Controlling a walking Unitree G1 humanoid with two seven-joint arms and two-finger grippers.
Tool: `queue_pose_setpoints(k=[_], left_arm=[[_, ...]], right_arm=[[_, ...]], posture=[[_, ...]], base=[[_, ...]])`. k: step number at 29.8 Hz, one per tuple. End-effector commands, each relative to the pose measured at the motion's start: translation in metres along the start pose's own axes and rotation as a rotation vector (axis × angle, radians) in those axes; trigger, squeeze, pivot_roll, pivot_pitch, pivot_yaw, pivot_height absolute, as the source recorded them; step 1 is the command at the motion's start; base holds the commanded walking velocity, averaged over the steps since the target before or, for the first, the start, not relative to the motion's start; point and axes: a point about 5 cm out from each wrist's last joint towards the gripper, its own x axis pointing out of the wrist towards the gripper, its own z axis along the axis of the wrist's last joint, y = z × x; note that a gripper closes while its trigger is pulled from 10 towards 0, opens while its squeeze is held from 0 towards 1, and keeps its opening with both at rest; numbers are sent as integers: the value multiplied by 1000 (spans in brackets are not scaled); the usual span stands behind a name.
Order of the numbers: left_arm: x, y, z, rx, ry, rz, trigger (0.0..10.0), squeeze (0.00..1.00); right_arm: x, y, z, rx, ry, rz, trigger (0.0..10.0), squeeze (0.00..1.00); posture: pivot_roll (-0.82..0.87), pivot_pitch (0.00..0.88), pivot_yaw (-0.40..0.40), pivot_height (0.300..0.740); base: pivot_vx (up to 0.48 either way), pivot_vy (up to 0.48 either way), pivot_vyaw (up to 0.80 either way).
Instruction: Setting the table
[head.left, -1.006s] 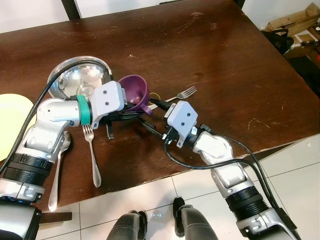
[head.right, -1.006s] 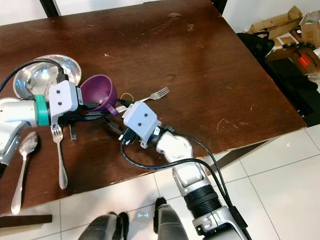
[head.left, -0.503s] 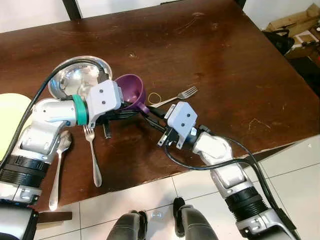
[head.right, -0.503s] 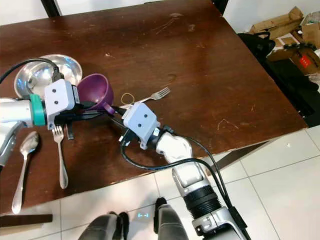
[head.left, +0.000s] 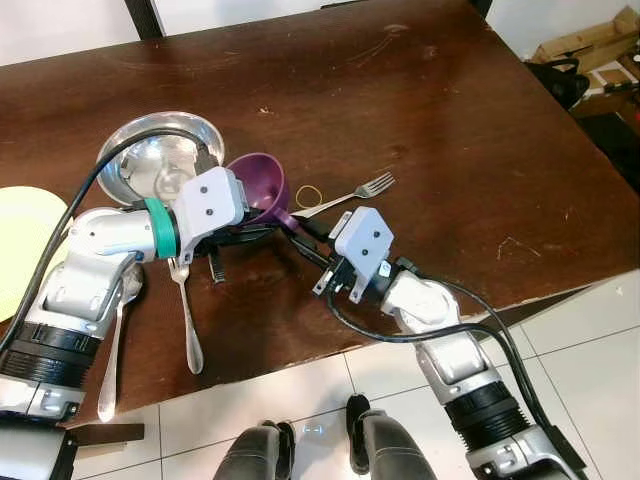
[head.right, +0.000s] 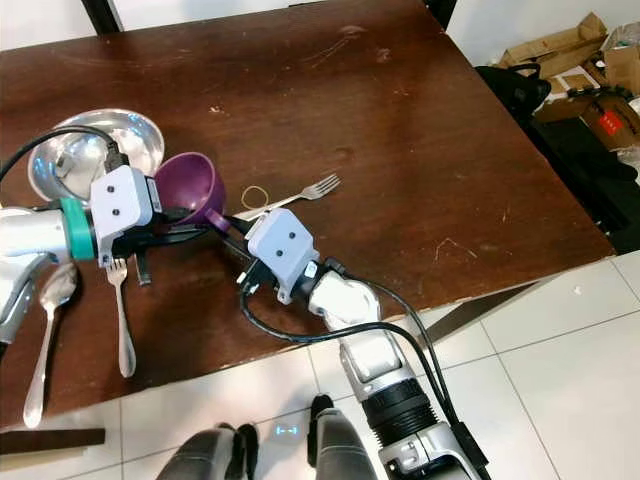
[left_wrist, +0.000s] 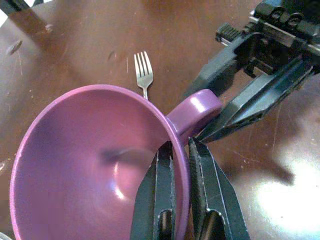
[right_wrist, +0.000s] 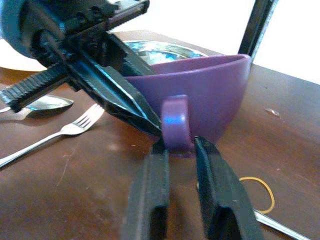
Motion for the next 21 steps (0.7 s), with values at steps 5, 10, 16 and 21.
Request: queue_pose_setpoints(k=[5,10,16,21], left_arm=[[18,-22,4,6,-42,-137,10000,0],[19,-22,5,4,-42,-133,10000,0],[18,-26,2,-6,-33,-146,10000,0],[17,-26,-1,-19,-20,-140,10000,0]], right_arm=[[9,-1,9,0,-48,-33,10000,0],[10,-1,9,-4,-50,-37,10000,0],[10,-4,11,21,-67,-68,10000,0],[9,-11,13,16,-78,-125,9882,0]], posture=[[33,184,99,740],[33,181,99,740],[32,176,100,740],[30,174,100,740]], base=[[0,0,0],[0,0,0],[0,0,0],[0,0,0]])
